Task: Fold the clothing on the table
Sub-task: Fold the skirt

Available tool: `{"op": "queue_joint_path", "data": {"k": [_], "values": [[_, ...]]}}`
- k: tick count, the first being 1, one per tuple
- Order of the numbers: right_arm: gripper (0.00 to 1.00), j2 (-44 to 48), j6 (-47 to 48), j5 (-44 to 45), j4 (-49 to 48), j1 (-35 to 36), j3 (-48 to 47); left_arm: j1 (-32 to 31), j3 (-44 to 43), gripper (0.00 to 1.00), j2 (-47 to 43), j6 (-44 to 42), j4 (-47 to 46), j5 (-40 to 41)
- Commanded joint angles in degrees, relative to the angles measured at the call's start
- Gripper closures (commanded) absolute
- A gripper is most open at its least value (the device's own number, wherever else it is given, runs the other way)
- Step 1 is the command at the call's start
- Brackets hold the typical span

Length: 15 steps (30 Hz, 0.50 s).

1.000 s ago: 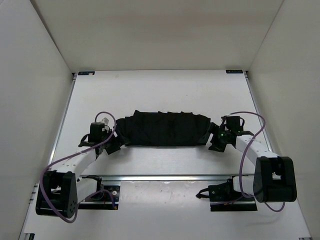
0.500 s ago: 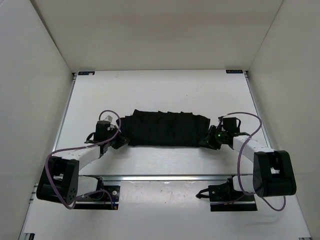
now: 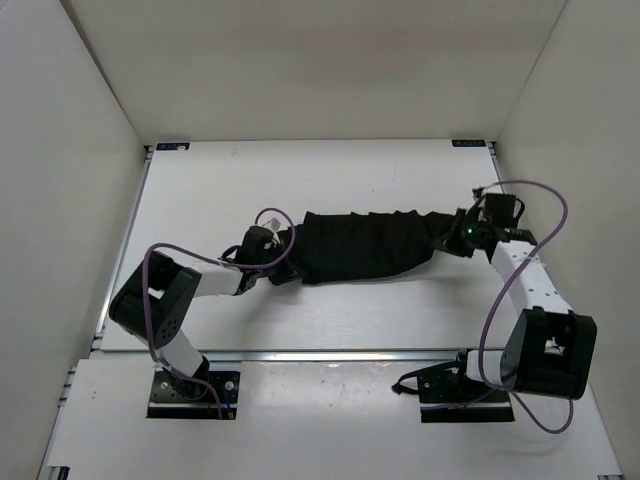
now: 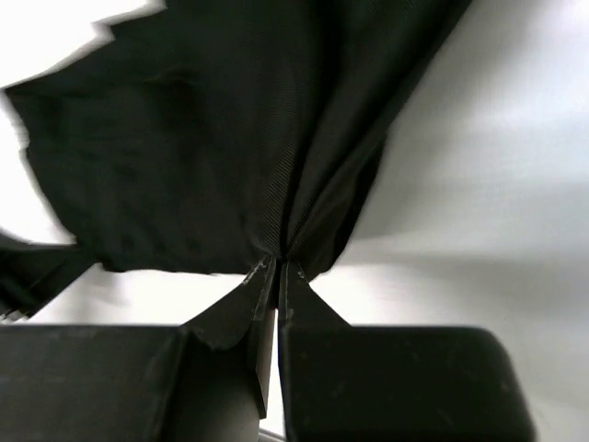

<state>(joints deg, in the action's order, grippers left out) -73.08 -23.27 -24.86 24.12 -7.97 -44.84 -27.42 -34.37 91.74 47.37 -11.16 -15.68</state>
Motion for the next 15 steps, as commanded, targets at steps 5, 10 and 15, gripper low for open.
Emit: {"op": "queue_joint_path", "data": {"k": [5, 10, 15], "values": [[1.0, -4.25, 9.21, -1.41, 10.61, 13.29, -22.56, -0.79, 0.53, 1.0, 3.8, 4.3, -7.92, -1.89], [1.0, -12.34, 4.56, -3.25, 4.2, 27.53, -31.61, 1.49, 2.99, 1.0, 2.56, 4.04, -9.75, -2.51], [1.0, -22.7, 0.69, -4.5, -3.36, 39.15, -34.0, 1.76, 3.16, 1.0, 2.91, 4.12, -10.2, -3.56]]}}
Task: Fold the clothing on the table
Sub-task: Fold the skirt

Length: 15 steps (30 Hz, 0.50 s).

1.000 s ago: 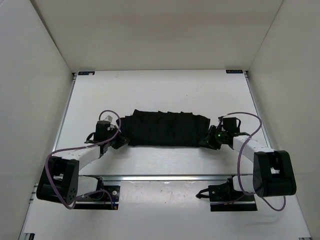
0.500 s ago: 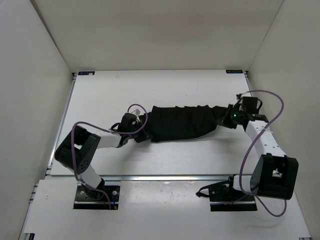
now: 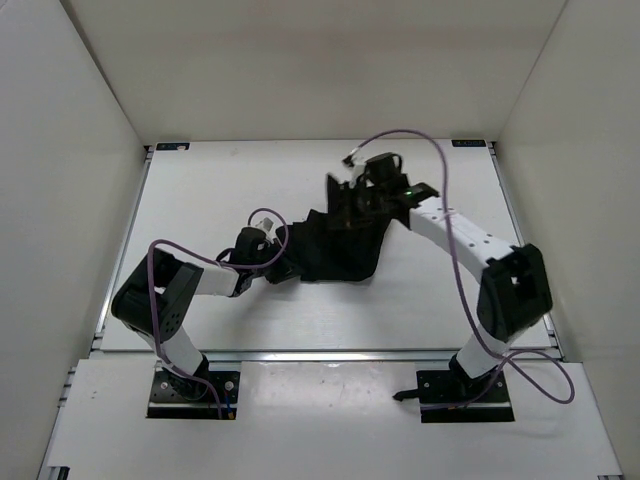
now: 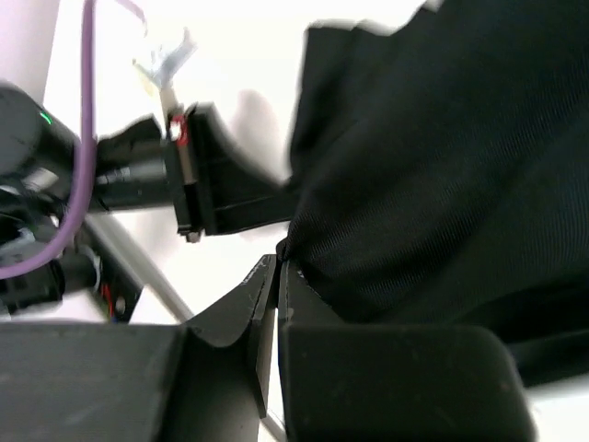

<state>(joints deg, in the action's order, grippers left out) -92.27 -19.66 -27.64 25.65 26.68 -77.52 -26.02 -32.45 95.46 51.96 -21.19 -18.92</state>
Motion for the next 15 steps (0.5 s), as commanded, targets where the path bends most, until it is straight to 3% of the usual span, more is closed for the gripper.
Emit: {"op": "queue_joint_path", "data": {"k": [1, 8, 13, 15], "values": [[1.0, -5.36, -3.1, -2.67, -5.52, 5.48, -1.76, 0.53, 1.16, 1.0, -0.98, -0.29, -0.86, -0.59], [1.0, -15.74, -4.42, -6.81, -7.72, 11.37, -1.67, 1.5, 3.18, 1.0, -1.42, 0.33, -2.19, -1.56], [1.0, -19.96, -3.98, -9.54, -6.85, 11.65, -2.81, 2.37, 4.58, 1.0, -3.43, 0.77, -2.8, -2.96], [1.0, -21.72, -2.59, -11.2, -4.31, 11.99, -5.52, 3.69, 5.37, 0.81, -4.14, 1.56, -3.06, -3.93]]}}
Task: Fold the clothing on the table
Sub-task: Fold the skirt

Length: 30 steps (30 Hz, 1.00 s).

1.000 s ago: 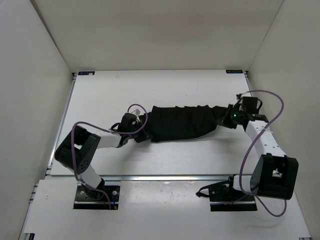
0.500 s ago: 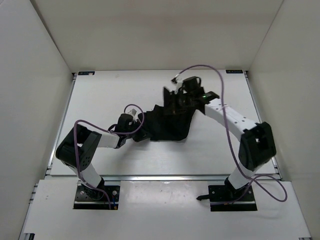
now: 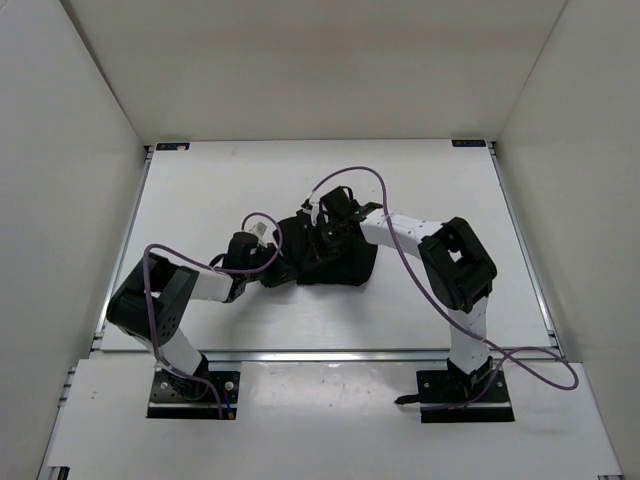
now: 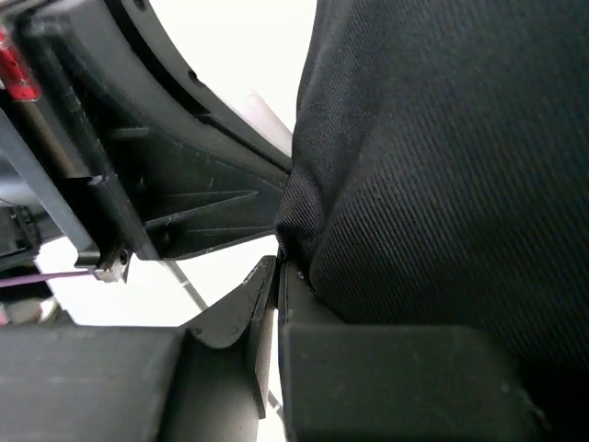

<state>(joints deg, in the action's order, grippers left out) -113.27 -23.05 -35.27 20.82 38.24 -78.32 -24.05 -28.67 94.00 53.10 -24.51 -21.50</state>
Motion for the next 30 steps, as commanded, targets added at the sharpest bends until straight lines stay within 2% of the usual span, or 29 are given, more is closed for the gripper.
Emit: {"op": "queue_joint_path", "data": {"k": [1, 2, 3, 4, 6, 7, 9, 12, 14, 17, 21, 25, 30], "values": [[0.98, -1.5, 1.59, -4.36, 3.41, 0.43, -6.56, 1.56, 1.86, 0.62, -3.55, 0.86, -0.09, -2.23], [0.93, -1.34, 3.08, -3.42, 4.13, 0.78, -7.01, 2.51, 2.12, 0.53, -4.6, 1.04, -0.1, -3.02], [0.79, -0.81, 3.27, -3.23, 4.58, 0.87, -7.63, 2.87, 2.64, 0.49, -5.57, 0.87, 0.69, -3.46], [0.73, 1.37, 4.23, -2.79, 4.76, 1.22, -7.98, 3.13, 2.56, 0.44, -7.32, 1.3, 1.48, -3.73], [0.64, 7.59, 5.56, -1.74, 3.01, 1.49, -7.37, 4.36, 2.3, 0.34, -9.78, 1.13, 3.4, -3.9], [0.59, 9.98, 5.38, -1.3, 1.0, 1.66, -6.06, 4.28, 2.04, 0.31, -11.8, 0.87, 4.98, -3.82], [0.54, 19.36, 4.6, -0.42, -4.1, 0.7, -2.39, 5.24, 2.56, 0.29, -15.06, 0.86, 6.84, -3.99], [0.47, 33.15, 0.73, 0.98, -13.16, -3.25, 6.94, 6.91, 4.23, 0.17, -21.04, 1.57, 8.69, -5.74], [0.44, 40.28, -0.94, 3.44, -14.84, -8.07, 13.08, 8.58, 6.5, 0.02, -27.43, 1.04, 11.92, -7.24], [0.42, 50.4, -0.07, 4.86, -12.57, -16.84, 18.71, 12.79, 8.36, 0.01, -36.39, -0.8, 16.75, -10.57], [0.43, 58.59, 0.89, -0.24, -8.97, -29.95, 25.49, 16.05, 5.39, 0.02, -45.46, -7.39, 26.6, -11.73], [0.42, 60.19, 3.63, 4.06, -5.53, -29.19, 29.37, 13.96, 2.3, 0.02, -48.29, -11.17, 32.58, -9.63], [0.41, 54.84, 3.01, 2.48, -7.29, -27.61, 30.87, 11.75, 1.24, 0.01, -50.66, -13.29, 34.61, -8.74]]}}
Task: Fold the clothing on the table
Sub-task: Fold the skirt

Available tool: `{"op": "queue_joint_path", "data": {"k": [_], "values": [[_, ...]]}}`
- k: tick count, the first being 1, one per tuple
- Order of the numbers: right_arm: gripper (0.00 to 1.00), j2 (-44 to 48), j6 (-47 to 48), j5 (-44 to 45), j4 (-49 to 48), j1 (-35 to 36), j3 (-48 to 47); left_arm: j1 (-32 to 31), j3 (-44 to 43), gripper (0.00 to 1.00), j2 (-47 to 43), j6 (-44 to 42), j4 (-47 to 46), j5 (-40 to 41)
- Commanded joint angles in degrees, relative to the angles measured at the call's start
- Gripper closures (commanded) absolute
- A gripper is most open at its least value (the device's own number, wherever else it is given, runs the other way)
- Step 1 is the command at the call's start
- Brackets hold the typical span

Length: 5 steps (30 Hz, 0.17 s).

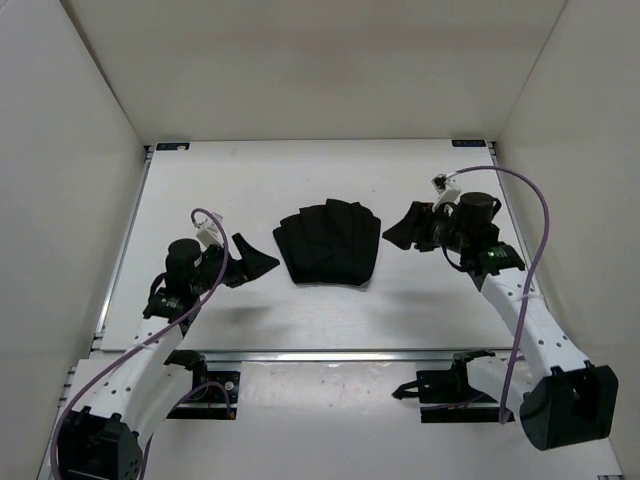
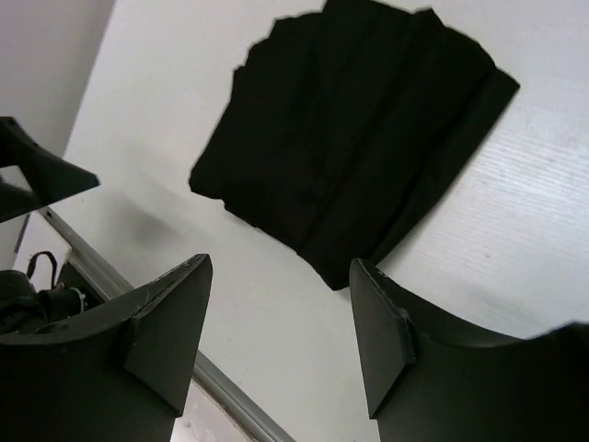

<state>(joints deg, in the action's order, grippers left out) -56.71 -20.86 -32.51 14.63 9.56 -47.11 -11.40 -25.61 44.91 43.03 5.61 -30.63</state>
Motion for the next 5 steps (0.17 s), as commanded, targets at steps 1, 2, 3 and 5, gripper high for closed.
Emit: {"op": "queue_joint_path", "data": {"k": [1, 2, 3, 5], "values": [[0.41, -3.74, 1.78, 1.21, -0.92, 1.59, -0.44, -1.25, -1.64, 0.01, -1.57, -3.47, 4.85, 0.49], [0.41, -6.46, 2.49, 4.01, -0.31, 3.17, -1.83, -0.47, -1.55, 0.01, -1.84, -4.34, 5.81, 0.05], [0.4, -8.05, 4.32, 6.47, 1.09, 5.36, -3.67, -0.64, -1.38, 0.01, -1.58, -5.4, 6.86, -0.91], [0.35, -15.76, 6.44, 12.79, 3.9, 8.88, -8.24, 0.49, -1.64, 0.02, -0.52, -6.37, 8.36, -0.58]]}}
